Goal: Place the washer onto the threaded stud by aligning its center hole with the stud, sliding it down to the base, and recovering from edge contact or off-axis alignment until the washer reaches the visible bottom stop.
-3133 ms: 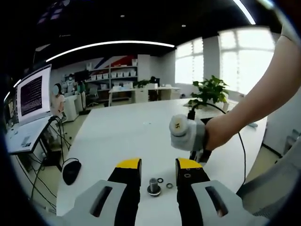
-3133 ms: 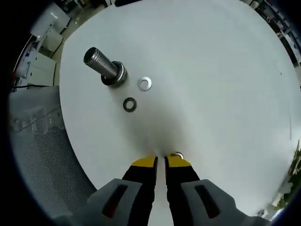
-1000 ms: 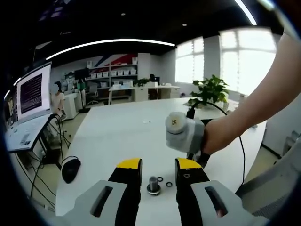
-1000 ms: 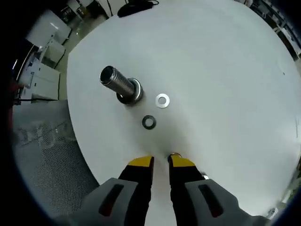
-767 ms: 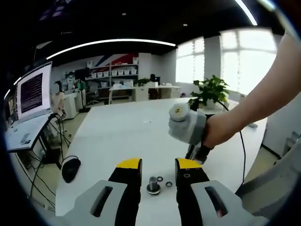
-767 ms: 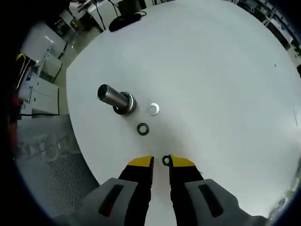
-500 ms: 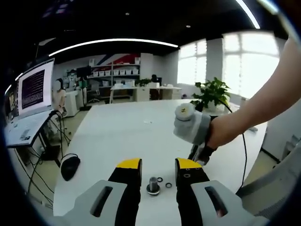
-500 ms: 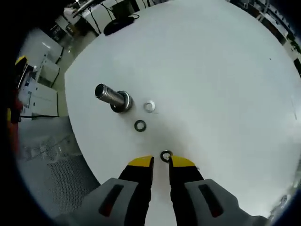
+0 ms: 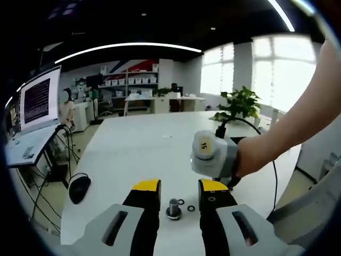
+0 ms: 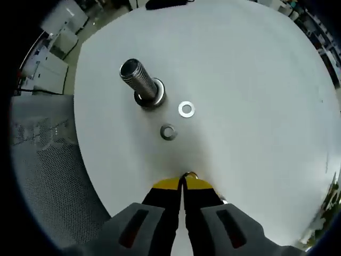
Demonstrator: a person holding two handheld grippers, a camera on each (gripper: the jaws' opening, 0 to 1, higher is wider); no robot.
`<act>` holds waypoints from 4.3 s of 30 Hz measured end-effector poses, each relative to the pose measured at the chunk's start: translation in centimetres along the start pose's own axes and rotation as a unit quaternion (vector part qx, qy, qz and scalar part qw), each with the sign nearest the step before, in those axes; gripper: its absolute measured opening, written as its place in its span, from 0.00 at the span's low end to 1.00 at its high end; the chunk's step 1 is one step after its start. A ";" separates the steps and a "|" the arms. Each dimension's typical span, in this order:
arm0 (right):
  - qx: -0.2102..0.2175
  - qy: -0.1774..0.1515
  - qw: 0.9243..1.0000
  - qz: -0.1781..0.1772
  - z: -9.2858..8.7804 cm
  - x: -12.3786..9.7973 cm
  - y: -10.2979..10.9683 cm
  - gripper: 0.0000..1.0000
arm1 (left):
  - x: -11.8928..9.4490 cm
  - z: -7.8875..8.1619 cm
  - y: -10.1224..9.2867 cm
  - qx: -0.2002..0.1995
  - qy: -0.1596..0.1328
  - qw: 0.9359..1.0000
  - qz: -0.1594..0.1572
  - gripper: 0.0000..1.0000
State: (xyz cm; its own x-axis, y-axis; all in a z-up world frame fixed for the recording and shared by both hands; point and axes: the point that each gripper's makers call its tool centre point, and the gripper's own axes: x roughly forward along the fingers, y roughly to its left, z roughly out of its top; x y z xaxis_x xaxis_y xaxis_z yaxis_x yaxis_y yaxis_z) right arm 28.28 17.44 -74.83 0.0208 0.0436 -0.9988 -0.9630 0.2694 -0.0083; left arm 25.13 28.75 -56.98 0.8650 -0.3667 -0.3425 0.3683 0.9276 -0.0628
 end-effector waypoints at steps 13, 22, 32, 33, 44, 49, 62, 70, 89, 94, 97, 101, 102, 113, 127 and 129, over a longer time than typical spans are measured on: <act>-0.010 -0.006 1.000 -0.017 0.1 -0.1 -0.1 0.01 | -0.1 -0.2 0.2 0.004 0.005 1.000 0.004 0.25; 0.055 -0.062 0.997 -0.009 -0.5 -0.9 -0.1 0.01 | -0.1 -0.4 0.0 0.007 0.009 1.000 0.003 0.25; 0.056 -0.098 0.993 -0.024 -0.5 -5.6 -0.5 0.01 | -0.3 -0.2 -0.6 0.023 0.006 1.000 -0.005 0.25; 0.056 -0.100 0.993 -0.027 -0.5 -6.1 -0.6 0.01 | -0.2 -0.2 -0.6 0.022 0.006 1.000 -0.005 0.25; 0.080 -0.123 0.988 -0.056 -3.1 -10.7 -2.2 0.01 | -0.1 0.0 -1.2 0.032 0.005 0.999 -0.015 0.25; 0.109 -0.133 0.984 -0.040 -3.6 -10.7 -2.2 0.02 | -0.1 -0.2 -1.2 0.032 0.008 0.999 -0.015 0.25; 0.032 -0.108 0.994 -0.003 -1.6 -5.7 1.2 0.04 | -0.1 -0.3 -0.6 0.029 0.011 0.999 -0.004 0.25; 0.010 -0.084 0.996 0.008 -0.4 -2.9 1.6 0.13 | -0.1 -0.6 -0.5 0.034 0.017 0.999 -0.001 0.25; -0.008 -0.044 0.999 -0.005 -0.3 0.0 0.0 0.12 | -0.1 -0.8 -0.4 0.031 0.019 0.999 -0.001 0.25; -0.011 -0.045 0.999 -0.005 -0.2 0.0 -0.2 0.10 | -0.1 -0.7 -0.4 0.028 0.017 0.999 -0.003 0.25; -0.036 -0.040 0.998 -0.021 -0.2 0.1 -0.5 0.06 | -0.1 -0.7 -0.5 0.027 0.018 0.999 -0.004 0.25; -0.053 -0.023 0.998 -0.035 -0.2 0.2 -0.5 0.06 | -0.1 -0.8 -0.4 0.026 0.019 0.999 -0.003 0.25; -0.064 -0.016 0.997 -0.041 -0.2 0.2 -0.4 0.06 | -0.1 -0.9 -0.4 0.025 0.019 0.999 -0.003 0.25; -0.033 -0.029 0.999 -0.023 -0.6 -0.1 -0.3 0.03 | -0.2 -1.0 -0.3 0.023 0.022 0.999 -0.002 0.25; 0.004 -0.110 0.993 -0.037 0.6 -5.6 -0.7 0.03 | 0.0 -1.0 -0.4 0.025 0.022 0.999 -0.003 0.25; 0.006 -0.117 0.992 -0.046 0.2 -6.5 -1.1 0.03 | -0.1 -0.8 -0.3 0.023 0.018 1.000 -0.002 0.25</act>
State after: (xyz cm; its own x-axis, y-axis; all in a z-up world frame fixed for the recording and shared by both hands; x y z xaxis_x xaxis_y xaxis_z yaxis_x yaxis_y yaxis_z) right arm 29.31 17.08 -68.33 0.1708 0.2404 -0.9555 -0.9510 0.2938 -0.0961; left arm 24.65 28.52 -57.71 0.8505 -0.3670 -0.3768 0.3882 0.9213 -0.0212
